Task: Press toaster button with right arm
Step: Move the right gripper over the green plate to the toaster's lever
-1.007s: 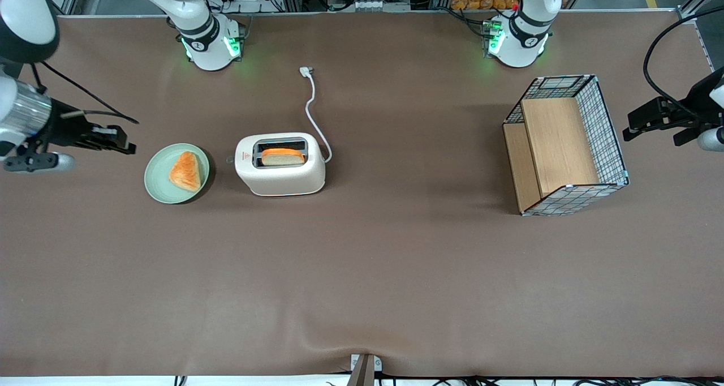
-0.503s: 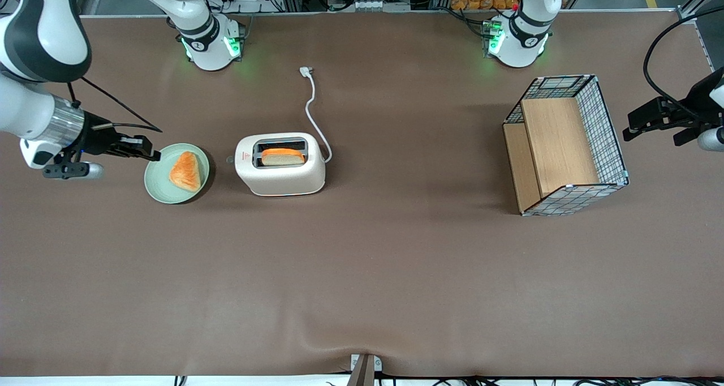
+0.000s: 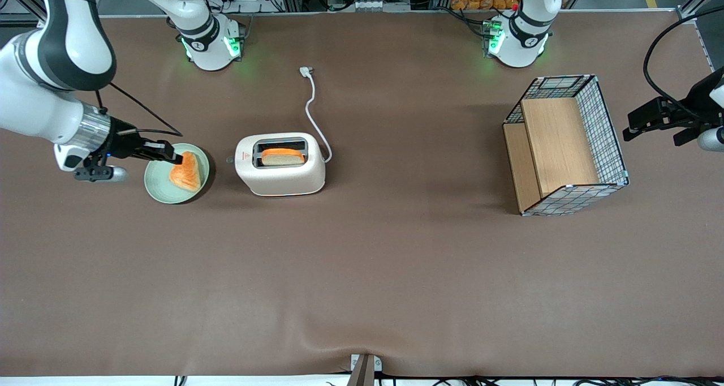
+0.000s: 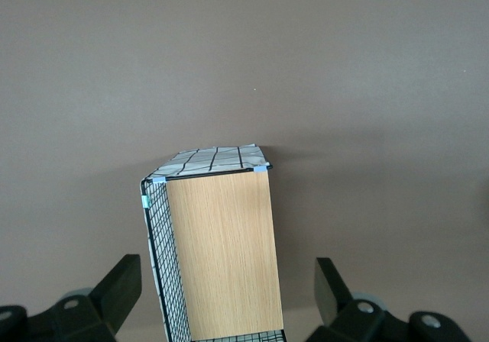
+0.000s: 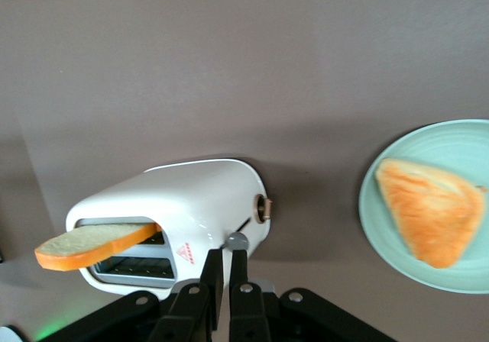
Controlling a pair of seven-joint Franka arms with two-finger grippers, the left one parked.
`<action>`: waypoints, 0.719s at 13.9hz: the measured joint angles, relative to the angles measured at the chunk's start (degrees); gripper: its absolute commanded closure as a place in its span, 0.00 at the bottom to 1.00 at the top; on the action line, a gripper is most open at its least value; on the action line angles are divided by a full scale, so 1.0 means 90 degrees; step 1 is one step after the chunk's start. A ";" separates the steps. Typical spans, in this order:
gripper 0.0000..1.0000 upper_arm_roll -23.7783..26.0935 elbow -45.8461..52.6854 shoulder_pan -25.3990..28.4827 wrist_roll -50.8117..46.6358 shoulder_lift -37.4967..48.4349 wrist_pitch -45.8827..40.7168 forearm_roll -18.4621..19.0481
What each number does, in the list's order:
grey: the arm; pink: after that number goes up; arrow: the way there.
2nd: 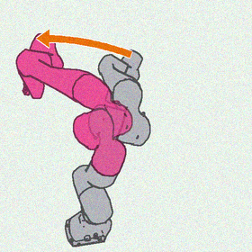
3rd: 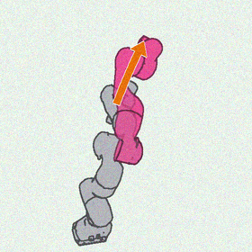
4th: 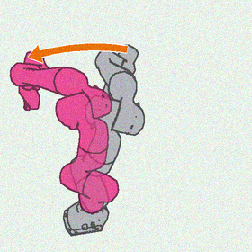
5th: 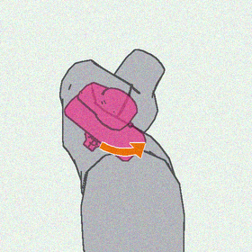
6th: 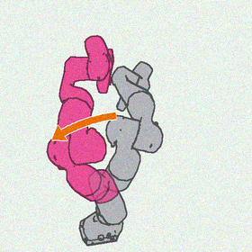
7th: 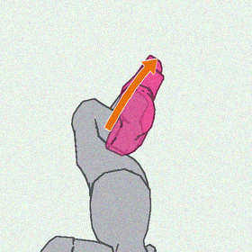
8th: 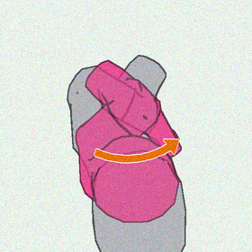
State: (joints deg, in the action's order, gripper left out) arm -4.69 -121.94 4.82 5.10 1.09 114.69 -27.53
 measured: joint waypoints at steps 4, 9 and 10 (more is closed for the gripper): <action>1.00 0.0018 -0.0440 0.0250 -0.0005 0.0000 0.0480 -0.0337; 1.00 0.0025 -0.0771 0.0421 -0.0008 -0.0024 0.0675 -0.0584; 1.00 0.0025 -0.0805 0.0421 -0.0007 -0.0047 0.0679 -0.0615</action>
State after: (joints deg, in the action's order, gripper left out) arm -4.47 -129.19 8.61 5.03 0.67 120.80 -33.06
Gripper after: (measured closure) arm 0.991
